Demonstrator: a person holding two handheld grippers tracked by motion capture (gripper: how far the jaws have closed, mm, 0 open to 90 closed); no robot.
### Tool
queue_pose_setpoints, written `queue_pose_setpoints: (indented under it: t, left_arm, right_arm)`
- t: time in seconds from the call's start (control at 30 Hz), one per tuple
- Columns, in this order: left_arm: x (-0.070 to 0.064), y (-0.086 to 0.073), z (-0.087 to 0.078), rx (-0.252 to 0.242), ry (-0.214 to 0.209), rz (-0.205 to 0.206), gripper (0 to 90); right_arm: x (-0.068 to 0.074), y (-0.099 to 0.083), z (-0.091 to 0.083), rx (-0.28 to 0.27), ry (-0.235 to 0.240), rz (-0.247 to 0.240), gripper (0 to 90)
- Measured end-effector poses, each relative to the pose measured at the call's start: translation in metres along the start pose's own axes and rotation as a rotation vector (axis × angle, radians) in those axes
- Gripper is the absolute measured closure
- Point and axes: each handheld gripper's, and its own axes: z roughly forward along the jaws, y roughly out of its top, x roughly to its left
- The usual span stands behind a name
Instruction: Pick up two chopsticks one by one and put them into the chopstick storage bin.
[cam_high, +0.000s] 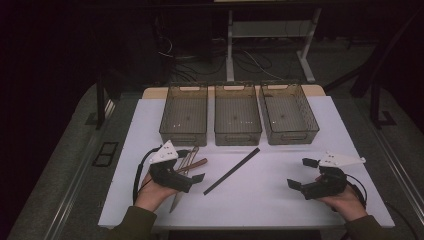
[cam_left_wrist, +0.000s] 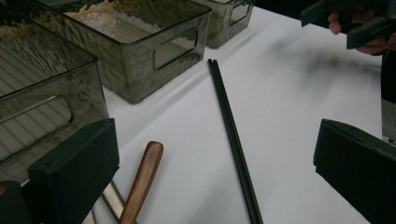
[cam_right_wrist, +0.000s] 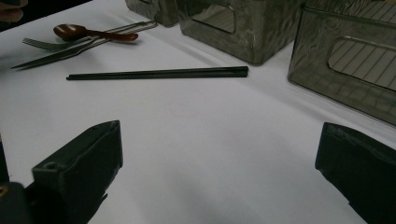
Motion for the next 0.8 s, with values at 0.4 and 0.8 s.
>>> queue_pose_setpoints:
  t: [0.4,0.8]
  left_arm:
    - [-0.003,0.008,0.008,0.006,0.008,0.01,1.5]
    - [-0.008,0.015,0.026,0.021,-0.005,0.015,7.1]
  right_arm:
    - [0.001,0.002,0.003,-0.015,0.005,0.007,0.2]
    - [-0.001,0.002,0.002,-0.024,0.013,0.007,0.2]
